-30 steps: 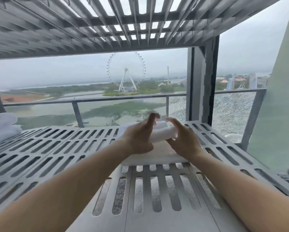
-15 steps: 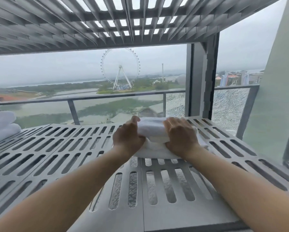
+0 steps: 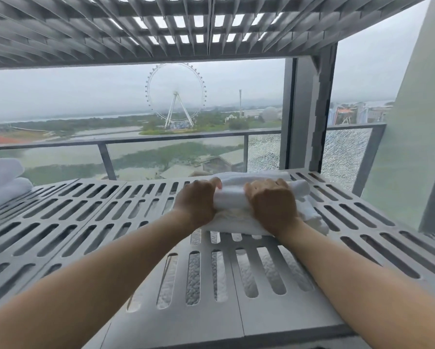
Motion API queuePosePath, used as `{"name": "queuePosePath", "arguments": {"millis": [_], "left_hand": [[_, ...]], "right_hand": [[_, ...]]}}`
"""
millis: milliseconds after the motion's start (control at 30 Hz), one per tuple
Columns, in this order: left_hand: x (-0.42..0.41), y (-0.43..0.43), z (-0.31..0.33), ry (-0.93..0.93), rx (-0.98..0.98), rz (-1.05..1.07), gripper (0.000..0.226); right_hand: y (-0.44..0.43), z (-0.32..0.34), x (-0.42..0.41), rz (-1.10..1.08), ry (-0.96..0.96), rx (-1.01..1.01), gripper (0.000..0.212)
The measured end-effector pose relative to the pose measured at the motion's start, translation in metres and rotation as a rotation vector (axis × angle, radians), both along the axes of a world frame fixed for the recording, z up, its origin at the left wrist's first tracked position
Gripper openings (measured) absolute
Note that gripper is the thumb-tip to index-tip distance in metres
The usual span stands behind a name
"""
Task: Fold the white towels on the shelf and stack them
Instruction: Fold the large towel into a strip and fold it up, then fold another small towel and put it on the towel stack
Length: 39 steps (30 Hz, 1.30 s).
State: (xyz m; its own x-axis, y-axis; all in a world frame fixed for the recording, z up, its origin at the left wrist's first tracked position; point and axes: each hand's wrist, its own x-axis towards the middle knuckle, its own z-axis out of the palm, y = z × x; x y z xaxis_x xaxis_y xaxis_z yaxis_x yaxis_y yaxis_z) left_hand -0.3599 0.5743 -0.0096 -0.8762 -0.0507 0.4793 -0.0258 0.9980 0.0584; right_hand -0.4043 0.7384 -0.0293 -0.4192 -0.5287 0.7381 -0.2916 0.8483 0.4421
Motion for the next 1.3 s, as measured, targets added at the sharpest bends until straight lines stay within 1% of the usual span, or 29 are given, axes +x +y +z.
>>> {"name": "queuePosePath", "arguments": {"millis": [67, 100, 167, 200, 267, 300, 333, 400, 433, 533, 633, 700, 767, 833, 900, 967, 1033, 1100, 1200, 1233, 1300], "left_hand": [[0.007, -0.007, -0.005, 0.121, 0.175, 0.031, 0.047], [0.01, -0.009, -0.007, 0.142, 0.292, 0.058, 0.052], [0.012, -0.011, -0.011, 0.126, 0.455, 0.069, 0.058], [0.011, -0.012, -0.011, 0.111, 0.49, 0.059, 0.059], [0.01, -0.013, -0.007, 0.092, 0.519, 0.038, 0.06], [0.01, -0.014, -0.005, 0.08, 0.512, 0.025, 0.06], [0.01, -0.015, -0.005, 0.063, 0.489, 0.01, 0.059], [0.012, -0.015, -0.005, 0.022, 0.419, -0.035, 0.056], [0.014, -0.016, -0.004, -0.002, 0.373, -0.058, 0.055], [0.016, -0.016, -0.001, -0.097, 0.231, -0.091, 0.052], [0.016, -0.018, -0.001, -0.161, 0.183, -0.121, 0.047], [0.017, -0.018, -0.004, -0.144, 0.158, -0.146, 0.043], [0.018, -0.019, -0.008, -0.048, 0.134, -0.168, 0.039], [0.021, -0.021, -0.015, 0.081, 0.215, -0.165, 0.041], [0.024, -0.021, -0.023, 0.144, 0.413, -0.129, 0.051], [0.025, -0.02, -0.026, 0.128, 0.567, -0.095, 0.059], [0.023, -0.021, -0.023, 0.088, 0.613, -0.102, 0.058], [0.022, -0.025, -0.018, 0.054, 0.532, -0.107, 0.054], [0.022, -0.027, -0.015, 0.017, 0.331, -0.101, 0.048], [0.022, -0.027, -0.015, 0.004, 0.269, -0.097, 0.048], [0.02, -0.026, -0.017, -0.028, 0.149, -0.087, 0.055]], "right_hand": [[0.0, 0.002, 0.001, 0.002, -0.009, -0.037, 0.012], [-0.001, 0.004, 0.004, 0.021, -0.039, -0.077, 0.012], [-0.007, 0.006, 0.013, 0.059, -0.123, -0.127, 0.015], [-0.013, 0.005, 0.016, 0.089, -0.159, -0.135, 0.024], [-0.023, 0.002, 0.02, 0.074, -0.184, -0.117, 0.047], [-0.025, 0.001, 0.021, 0.031, -0.176, -0.094, 0.052], [-0.027, 0.0, 0.023, -0.003, -0.146, -0.075, 0.046], [-0.026, -0.001, 0.024, -0.017, -0.108, -0.055, 0.018], [-0.023, -0.003, 0.023, -0.005, -0.098, -0.044, 0.014], [-0.018, -0.006, 0.023, 0.007, -0.055, 0.014, 0.018], [-0.018, -0.005, 0.024, 0.013, -0.008, 0.027, 0.016], [-0.019, -0.006, 0.023, -0.008, -0.028, 0.029, 0.016], [-0.019, -0.008, 0.02, -0.037, -0.05, 0.026, 0.016], [-0.02, -0.009, 0.019, -0.034, -0.078, -0.008, 0.016], [-0.019, -0.009, 0.02, -0.022, -0.14, -0.056, 0.02], [-0.016, -0.005, 0.017, 0.02, -0.262, -0.107, 0.03], [-0.011, 0.004, 0.017, 0.019, -0.26, -0.121, 0.029], [-0.008, 0.01, 0.023, -0.025, -0.228, -0.099, 0.02], [-0.01, 0.004, 0.03, -0.075, -0.176, -0.081, 0.018], [-0.014, 0.003, 0.032, -0.088, -0.182, -0.075, 0.017], [-0.02, 0.002, 0.032, -0.088, -0.283, -0.06, 0.018]]}}
